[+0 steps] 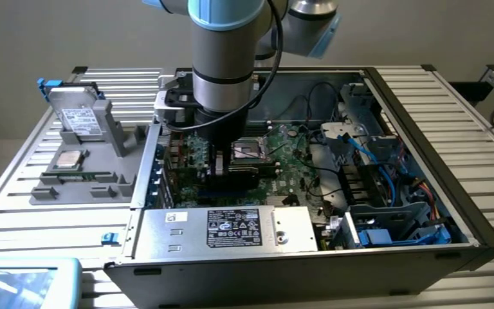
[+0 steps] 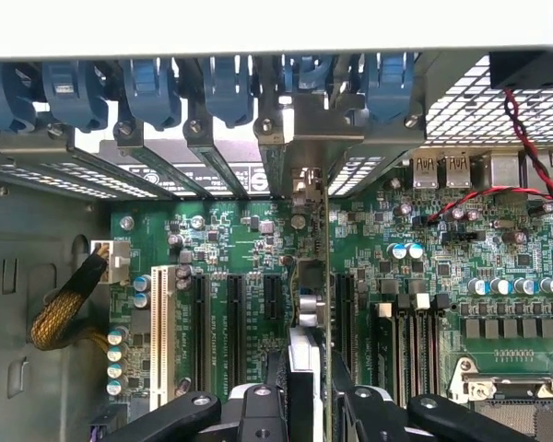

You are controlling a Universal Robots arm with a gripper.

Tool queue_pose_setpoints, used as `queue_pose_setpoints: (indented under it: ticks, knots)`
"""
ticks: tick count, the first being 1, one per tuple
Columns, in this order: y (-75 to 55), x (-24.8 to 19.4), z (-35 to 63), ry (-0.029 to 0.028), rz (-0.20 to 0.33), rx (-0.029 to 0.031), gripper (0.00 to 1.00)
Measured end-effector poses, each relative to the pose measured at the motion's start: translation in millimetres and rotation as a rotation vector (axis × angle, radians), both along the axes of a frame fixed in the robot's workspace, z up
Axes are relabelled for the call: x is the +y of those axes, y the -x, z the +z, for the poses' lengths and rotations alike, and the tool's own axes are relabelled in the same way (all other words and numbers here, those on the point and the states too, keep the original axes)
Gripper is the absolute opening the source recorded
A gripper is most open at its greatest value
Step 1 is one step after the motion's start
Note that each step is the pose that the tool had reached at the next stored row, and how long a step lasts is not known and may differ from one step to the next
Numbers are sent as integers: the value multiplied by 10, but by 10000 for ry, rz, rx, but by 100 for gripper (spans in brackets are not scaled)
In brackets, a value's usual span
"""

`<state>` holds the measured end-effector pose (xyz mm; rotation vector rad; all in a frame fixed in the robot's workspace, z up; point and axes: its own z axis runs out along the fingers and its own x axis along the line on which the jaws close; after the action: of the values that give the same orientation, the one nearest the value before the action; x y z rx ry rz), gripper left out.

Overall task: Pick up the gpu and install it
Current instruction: 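Insert the gpu into the slot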

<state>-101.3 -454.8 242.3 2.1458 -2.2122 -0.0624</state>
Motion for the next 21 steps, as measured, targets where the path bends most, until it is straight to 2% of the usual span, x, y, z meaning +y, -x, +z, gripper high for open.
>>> queue_pose_setpoints:
  ticks: [5,9,14,21]
  knots:
    - [0,0,0,4,0,3,29]
    - [-5,-10,5,34,4,44,29]
    - [-6,-10,6,60,12,56,29]
    - [-6,-7,7,62,71,62,29]
